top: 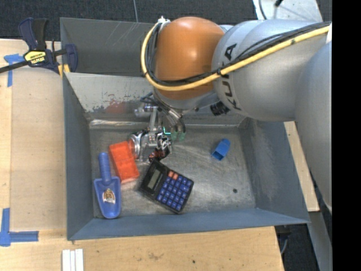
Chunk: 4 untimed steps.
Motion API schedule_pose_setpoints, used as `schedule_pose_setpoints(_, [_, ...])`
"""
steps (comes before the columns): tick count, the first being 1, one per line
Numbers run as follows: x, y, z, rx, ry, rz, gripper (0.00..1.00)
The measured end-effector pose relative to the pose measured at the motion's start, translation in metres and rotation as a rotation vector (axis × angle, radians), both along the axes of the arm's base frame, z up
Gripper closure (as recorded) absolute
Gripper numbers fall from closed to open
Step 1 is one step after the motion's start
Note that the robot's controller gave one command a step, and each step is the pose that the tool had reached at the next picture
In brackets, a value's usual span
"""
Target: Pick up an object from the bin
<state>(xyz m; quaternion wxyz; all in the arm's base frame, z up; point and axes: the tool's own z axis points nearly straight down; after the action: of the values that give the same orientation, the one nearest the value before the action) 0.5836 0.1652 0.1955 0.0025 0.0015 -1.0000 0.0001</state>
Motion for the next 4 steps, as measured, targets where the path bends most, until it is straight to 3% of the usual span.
schedule_pose_setpoints(1, [0.002,-0.001,0.005,0.001,-0.008,-0.002,0.0])
schedule_pose_setpoints(2, [-0.002,0.001,-0.038,0.003,-0.016,-0.037,0.0])
schedule_pose_setpoints(3, [-0.004,0.013,-0.091,0.002,-0.012,-0.086,0.0])
schedule_pose_setpoints(4, [0.015,-0.007,-0.117,0.007,-0.016,-0.061,1.0])
